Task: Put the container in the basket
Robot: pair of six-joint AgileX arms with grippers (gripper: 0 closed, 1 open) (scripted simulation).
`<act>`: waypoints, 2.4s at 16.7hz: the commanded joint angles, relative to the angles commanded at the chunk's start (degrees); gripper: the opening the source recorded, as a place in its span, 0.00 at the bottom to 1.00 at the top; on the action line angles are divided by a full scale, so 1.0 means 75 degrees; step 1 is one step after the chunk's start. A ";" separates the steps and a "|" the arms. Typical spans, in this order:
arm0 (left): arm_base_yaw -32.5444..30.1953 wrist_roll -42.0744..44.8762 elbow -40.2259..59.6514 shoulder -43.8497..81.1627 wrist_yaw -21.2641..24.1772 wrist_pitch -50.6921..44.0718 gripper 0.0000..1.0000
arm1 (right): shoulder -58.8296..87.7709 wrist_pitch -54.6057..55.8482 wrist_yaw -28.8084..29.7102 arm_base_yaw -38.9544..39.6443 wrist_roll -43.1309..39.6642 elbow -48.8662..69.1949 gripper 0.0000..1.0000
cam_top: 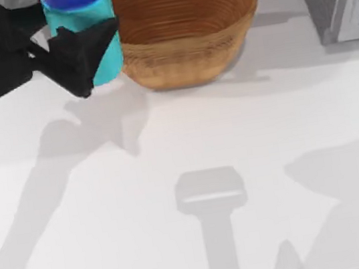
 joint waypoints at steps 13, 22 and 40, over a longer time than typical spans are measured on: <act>-0.0234 -0.0142 0.4488 0.5178 -0.0457 0.1123 0.00 | 0.0000 0.0000 0.0000 0.0000 0.0000 0.0000 1.00; -0.0201 -0.0137 0.4730 0.5422 -0.0503 0.1206 0.00 | 0.0000 0.0000 0.0000 0.0000 0.0000 0.0000 1.00; -0.0638 -0.0222 0.6009 0.7094 -0.0872 0.1623 0.00 | 0.0000 0.0000 0.0000 0.0000 0.0000 0.0000 1.00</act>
